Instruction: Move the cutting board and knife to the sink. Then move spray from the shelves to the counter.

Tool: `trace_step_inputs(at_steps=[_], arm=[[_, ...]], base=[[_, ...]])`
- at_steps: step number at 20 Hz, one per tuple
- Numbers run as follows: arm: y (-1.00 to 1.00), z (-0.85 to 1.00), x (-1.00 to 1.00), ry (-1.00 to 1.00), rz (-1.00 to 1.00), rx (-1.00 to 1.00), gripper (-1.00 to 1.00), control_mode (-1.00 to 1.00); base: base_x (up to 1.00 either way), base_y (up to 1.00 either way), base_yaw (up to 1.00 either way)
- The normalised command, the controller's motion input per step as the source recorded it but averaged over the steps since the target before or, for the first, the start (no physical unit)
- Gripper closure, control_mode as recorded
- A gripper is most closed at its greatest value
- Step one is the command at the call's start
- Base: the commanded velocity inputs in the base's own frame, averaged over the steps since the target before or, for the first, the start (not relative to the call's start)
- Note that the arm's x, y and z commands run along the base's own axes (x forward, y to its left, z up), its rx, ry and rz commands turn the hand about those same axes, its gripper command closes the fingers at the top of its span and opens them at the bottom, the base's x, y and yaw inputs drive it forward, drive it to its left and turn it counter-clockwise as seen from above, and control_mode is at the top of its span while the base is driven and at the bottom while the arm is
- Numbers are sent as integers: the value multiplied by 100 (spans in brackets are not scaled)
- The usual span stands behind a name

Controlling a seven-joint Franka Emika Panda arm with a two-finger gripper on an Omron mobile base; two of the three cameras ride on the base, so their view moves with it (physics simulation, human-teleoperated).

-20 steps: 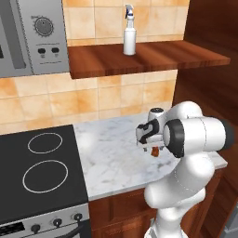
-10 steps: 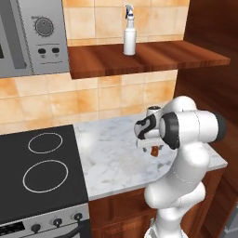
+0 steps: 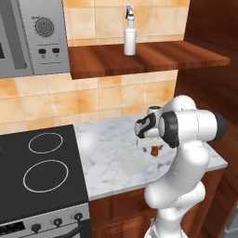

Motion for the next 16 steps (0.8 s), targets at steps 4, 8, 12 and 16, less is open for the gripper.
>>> trace_step_inputs(at_steps=[4,8,12,16], arm=[[-7,-51,0,0,-10,0,100,-100],[-5,-56,-2,-5,-11,0,100,-100],[-2,-62,-2,-3,-10,0,100,-100],[-5,-33,-3,0,-7,2,100,-100]], base=[[0,0,0],[0,0,0],[0,0,0],[0,0,0]])
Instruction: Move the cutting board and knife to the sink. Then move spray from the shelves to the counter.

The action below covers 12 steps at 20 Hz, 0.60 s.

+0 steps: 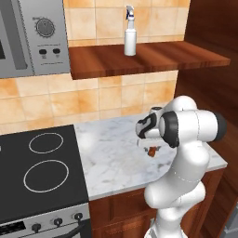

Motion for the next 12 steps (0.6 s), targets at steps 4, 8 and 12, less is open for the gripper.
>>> trace_step_inputs(at_steps=[4,8,12], arm=[[-4,3,-1,0,-3,1,100,-100],[-1,1,-2,5,-6,0,100,-100],[-1,19,-10,9,-7,0,100,-100]], base=[[0,0,0],[0,0,0],[0,0,0]])
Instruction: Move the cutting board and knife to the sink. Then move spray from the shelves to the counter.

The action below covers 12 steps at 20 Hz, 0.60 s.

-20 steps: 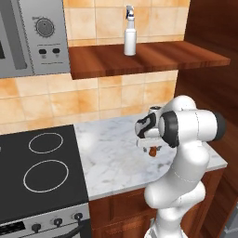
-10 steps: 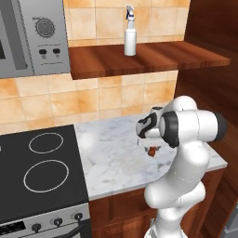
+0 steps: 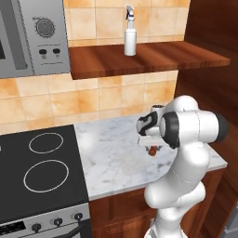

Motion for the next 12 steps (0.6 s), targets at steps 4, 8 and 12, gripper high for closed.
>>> trace_step_inputs(at_steps=[4,8,12], arm=[[-4,42,-17,7,-9,-2,100,-100],[-6,47,-27,1,-7,-1,100,-100],[-5,31,-40,0,0,0,100,-100]], base=[[0,0,0],[0,0,0],[0,0,0]])
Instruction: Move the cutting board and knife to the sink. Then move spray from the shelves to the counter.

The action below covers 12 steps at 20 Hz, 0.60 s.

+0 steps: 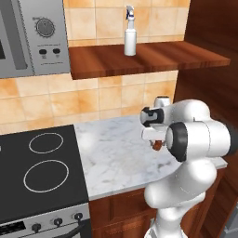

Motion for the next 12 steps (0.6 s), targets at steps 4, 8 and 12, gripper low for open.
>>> trace_step_inputs(at_steps=[4,8,12], arm=[[-1,25,-35,0,0,0,100,-100],[1,31,-26,0,-2,-2,100,-100],[-1,40,-24,0,-1,0,100,-100]], base=[[0,0,0],[0,0,0],[0,0,0]])
